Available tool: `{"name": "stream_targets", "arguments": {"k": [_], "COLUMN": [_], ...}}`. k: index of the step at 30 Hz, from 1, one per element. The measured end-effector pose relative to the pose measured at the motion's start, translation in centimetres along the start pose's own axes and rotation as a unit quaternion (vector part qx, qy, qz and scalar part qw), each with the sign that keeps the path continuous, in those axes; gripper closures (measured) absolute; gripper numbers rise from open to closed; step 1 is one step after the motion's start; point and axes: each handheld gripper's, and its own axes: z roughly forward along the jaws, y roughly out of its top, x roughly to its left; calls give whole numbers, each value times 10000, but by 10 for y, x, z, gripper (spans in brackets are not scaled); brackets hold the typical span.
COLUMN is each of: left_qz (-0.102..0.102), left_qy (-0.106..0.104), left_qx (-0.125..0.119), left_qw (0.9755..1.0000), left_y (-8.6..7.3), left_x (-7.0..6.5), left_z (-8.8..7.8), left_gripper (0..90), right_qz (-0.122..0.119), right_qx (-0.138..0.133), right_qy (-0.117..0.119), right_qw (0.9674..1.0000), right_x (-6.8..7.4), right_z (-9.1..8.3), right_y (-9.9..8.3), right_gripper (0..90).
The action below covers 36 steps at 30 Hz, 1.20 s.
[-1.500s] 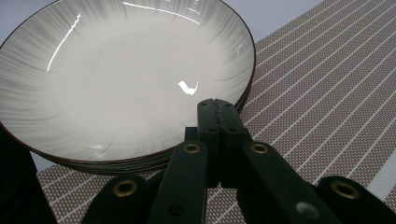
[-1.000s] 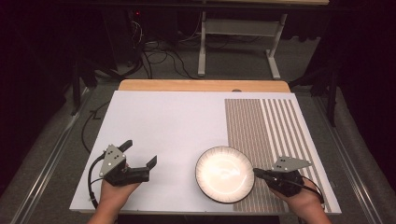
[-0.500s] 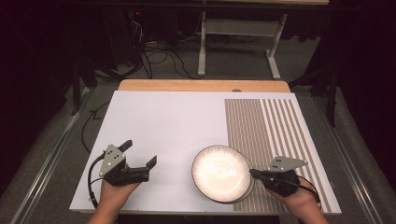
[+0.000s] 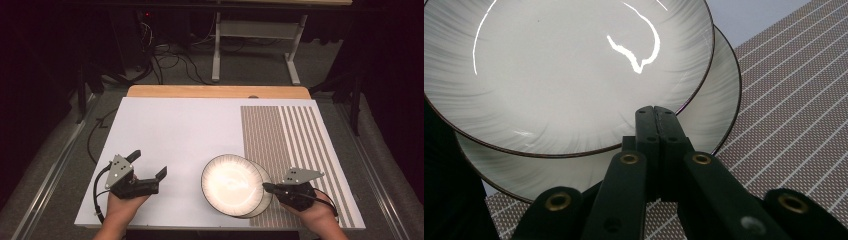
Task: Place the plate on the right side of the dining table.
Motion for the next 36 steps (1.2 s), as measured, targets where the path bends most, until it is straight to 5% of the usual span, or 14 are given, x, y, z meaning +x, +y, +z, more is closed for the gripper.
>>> {"name": "stream_targets", "arguments": {"k": [36], "left_qz": [-22], "left_qy": [-109], "left_qx": [-33], "left_qw": [9999], "left_y": [3], "left_x": [-5], "left_z": [0], "left_gripper": [0], "right_qz": [-245], "right_qx": [181], "right_qy": [184], "right_qw": [9994], "right_x": [14], "right_z": [19], "right_y": [9], "right_gripper": [900]}}
